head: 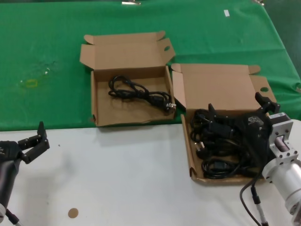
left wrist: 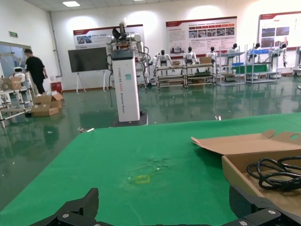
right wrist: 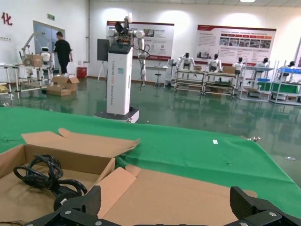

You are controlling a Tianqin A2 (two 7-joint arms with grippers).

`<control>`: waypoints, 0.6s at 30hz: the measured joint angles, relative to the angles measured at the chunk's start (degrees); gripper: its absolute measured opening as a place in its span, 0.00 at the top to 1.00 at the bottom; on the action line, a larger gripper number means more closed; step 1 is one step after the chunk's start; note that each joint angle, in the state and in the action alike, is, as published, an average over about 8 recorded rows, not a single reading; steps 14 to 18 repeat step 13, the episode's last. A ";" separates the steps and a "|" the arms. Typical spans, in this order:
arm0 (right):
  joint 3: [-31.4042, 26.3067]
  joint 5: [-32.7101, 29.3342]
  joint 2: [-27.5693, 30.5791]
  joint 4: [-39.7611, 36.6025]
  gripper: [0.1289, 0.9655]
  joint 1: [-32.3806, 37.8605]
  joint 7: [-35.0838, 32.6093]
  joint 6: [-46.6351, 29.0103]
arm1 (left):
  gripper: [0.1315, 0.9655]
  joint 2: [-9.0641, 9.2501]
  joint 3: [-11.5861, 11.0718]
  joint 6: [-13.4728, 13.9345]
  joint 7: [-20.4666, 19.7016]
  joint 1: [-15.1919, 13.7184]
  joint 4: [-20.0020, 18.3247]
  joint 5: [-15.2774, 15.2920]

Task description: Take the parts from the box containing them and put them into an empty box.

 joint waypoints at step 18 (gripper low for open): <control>0.00 0.00 0.00 0.00 0.00 0.00 0.00 0.00 | 0.00 0.00 0.00 0.00 0.00 0.00 0.00 0.00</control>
